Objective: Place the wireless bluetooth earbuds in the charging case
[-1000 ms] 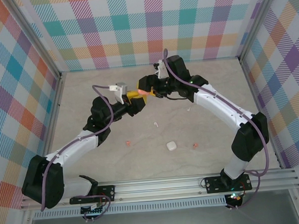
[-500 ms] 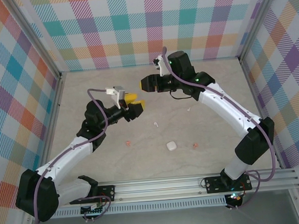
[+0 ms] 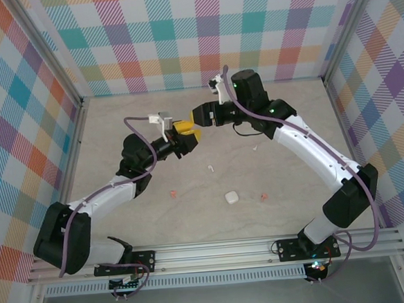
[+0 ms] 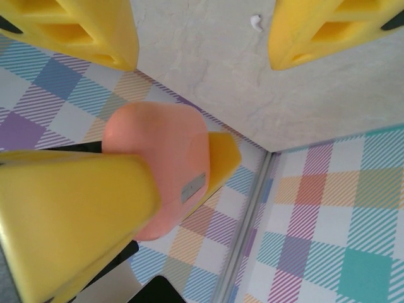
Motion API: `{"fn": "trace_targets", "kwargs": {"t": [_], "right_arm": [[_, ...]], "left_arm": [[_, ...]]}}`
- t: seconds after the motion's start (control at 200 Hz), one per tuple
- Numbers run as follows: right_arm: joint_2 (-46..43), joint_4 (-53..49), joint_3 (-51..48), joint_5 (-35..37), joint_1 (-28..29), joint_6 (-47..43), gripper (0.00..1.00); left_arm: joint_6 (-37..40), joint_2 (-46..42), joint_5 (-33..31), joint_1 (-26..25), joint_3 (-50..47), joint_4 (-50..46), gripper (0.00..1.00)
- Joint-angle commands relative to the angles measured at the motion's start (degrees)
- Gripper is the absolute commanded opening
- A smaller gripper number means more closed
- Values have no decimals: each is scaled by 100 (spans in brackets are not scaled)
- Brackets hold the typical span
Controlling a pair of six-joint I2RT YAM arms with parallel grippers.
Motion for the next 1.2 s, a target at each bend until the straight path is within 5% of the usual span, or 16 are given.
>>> {"fn": "trace_targets", "kwargs": {"t": [0.0,0.305,0.485,0.69,0.96,1.195], "right_arm": [[-109,183,-70,-164,38,90,40],[-117,333,-217,-230,39,423,40],[-117,344,-192,-296,36,511,42],[-184,409,-116,-522,-57,604,64],[-779,1253,-748,-1775,-987,996,70],[-1036,1680,-1401,-2084,-1033,734,70]], "left_arm": [[-24,98,280,-22,339,485,55],[-24,398,165,-129,652,623,46],[-81,521,209,-149,755,703,28],[-88,450,140,-145,734,412,11],[-398,240,149,38,522,392,8],[-966,168,570,117,684,483,7]]}}
